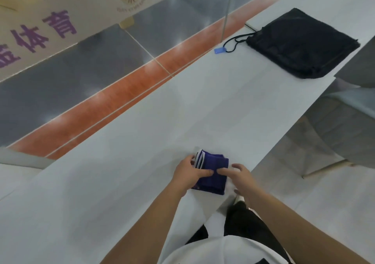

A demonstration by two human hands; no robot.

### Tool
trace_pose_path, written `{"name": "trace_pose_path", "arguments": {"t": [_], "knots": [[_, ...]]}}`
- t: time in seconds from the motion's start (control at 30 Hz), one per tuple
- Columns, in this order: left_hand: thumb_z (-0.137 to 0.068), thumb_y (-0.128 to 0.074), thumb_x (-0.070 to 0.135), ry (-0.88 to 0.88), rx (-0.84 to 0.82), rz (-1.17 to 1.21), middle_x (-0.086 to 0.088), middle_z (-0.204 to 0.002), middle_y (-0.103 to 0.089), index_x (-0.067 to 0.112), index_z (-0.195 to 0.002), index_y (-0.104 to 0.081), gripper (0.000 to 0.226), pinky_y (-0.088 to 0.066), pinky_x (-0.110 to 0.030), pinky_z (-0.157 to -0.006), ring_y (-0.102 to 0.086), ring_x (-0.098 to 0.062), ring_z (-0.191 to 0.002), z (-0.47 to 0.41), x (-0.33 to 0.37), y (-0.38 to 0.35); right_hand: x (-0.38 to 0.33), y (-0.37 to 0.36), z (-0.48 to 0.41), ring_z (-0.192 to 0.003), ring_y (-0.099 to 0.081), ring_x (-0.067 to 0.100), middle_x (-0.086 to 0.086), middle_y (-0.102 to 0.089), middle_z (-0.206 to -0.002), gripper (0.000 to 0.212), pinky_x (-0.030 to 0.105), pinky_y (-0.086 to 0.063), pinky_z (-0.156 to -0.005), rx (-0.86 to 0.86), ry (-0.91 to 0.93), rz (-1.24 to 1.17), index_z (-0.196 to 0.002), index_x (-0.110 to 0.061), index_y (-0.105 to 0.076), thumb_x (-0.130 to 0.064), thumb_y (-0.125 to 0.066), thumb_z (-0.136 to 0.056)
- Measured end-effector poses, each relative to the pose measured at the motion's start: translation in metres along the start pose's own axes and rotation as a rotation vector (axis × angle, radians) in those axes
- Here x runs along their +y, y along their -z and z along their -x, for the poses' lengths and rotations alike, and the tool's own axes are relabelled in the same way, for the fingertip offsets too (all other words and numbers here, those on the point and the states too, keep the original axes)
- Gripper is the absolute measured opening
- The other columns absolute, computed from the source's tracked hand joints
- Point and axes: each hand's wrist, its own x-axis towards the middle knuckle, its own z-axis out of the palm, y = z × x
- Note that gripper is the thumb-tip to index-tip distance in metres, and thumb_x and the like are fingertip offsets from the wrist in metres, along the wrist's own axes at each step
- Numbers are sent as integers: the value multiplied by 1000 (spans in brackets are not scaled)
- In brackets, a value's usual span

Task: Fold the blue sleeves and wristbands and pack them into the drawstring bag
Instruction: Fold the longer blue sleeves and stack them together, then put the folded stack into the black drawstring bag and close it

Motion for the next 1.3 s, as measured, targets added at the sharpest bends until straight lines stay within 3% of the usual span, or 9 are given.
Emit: {"name": "trace_pose_path", "arguments": {"t": [0.17, 0.33, 0.5, 0.63, 0.8, 1.0, 1.13, 1.2, 1.3], "knots": [[-75, -87, 24, -45, -19, -90, -1, -129, -56, 20, -150, -34, 92, -58, -39, -86, -57, -20, -106, -13, 20, -47, 1, 35, -9, -118, -52, 31, 9, -47, -135, 118, 52, -48, -96, 145, -8, 2, -145, -27, -33, -58, -87, -45], [-75, -86, 22, -53, -62, -114, -2, -131, -53, 24, -152, -29, 96, -59, -46, -90, -54, -20, -108, -25, 31, -83, 10, 74, -19, -111, -62, 32, 8, -60, -127, 121, 57, -51, -95, 17, -115, -248, -141, -30, -33, -42, -96, -38], [-75, -87, 22, -23, -136, -104, -3, -144, -48, 28, -152, -28, 97, -61, -41, -83, -55, -24, -116, -37, 46, -109, 2, 115, -28, -99, -71, 30, 9, -74, -110, 62, 50, -57, -93, -95, -60, -171, -119, -16, -64, -31, -90, -65], [-73, -89, 21, 36, -189, -3, -2, -140, -46, 29, -150, -29, 98, -60, -31, -68, -58, -20, -107, -47, 63, -135, -14, 152, -41, -95, -74, 30, 10, -76, -106, 59, 46, -61, -86, -120, -64, -167, -117, -13, -65, -25, -90, -66], [-60, -96, 27, 24, -261, 81, -4, -142, -48, 33, -147, -32, 108, -61, -47, -84, -59, -28, -117, -60, 101, -169, -51, 199, -40, -99, -71, 29, 8, -72, -110, 52, 41, -62, -80, -85, 8, -190, -117, -16, -63, -20, -87, -71], [-64, -91, 20, -137, -357, 183, 2, -134, -53, 40, -142, -33, 99, -61, -46, -81, -62, -27, -118, -64, 172, -214, -112, 271, -36, -81, -73, 21, 7, -74, -105, 49, 27, -56, -55, -31, 176, -246, -111, -13, -67, -8, -87, -67], [-74, -84, 45, -203, -388, 197, 2, -138, -55, 43, -144, -33, 87, -57, -49, -93, -60, -25, -122, -78, 211, -243, -145, 322, -35, -70, -72, 15, 5, -75, -98, 52, 25, -53, -53, -24, 274, -241, -107, -13, -70, -12, -87, -58], [-86, -68, 54, -242, -317, 156, 3, -137, -56, 42, -141, -38, 64, -51, -49, -102, -58, -21, -123, -92, 230, -254, -156, 347, -40, -66, -71, 13, 3, -76, -92, 43, 26, -52, -56, -5, 315, -238, -106, -13, -71, -9, -86, -65], [-98, -57, 43, -311, -68, -86, 2, -139, -52, 37, -136, -47, 40, -46, -39, -101, -52, -20, -123, -128, 255, -260, -166, 378, -50, -68, -73, 14, 4, -77, -94, 36, 25, -53, -52, 34, 347, -255, -108, -11, -71, -5, -81, -74]]}}
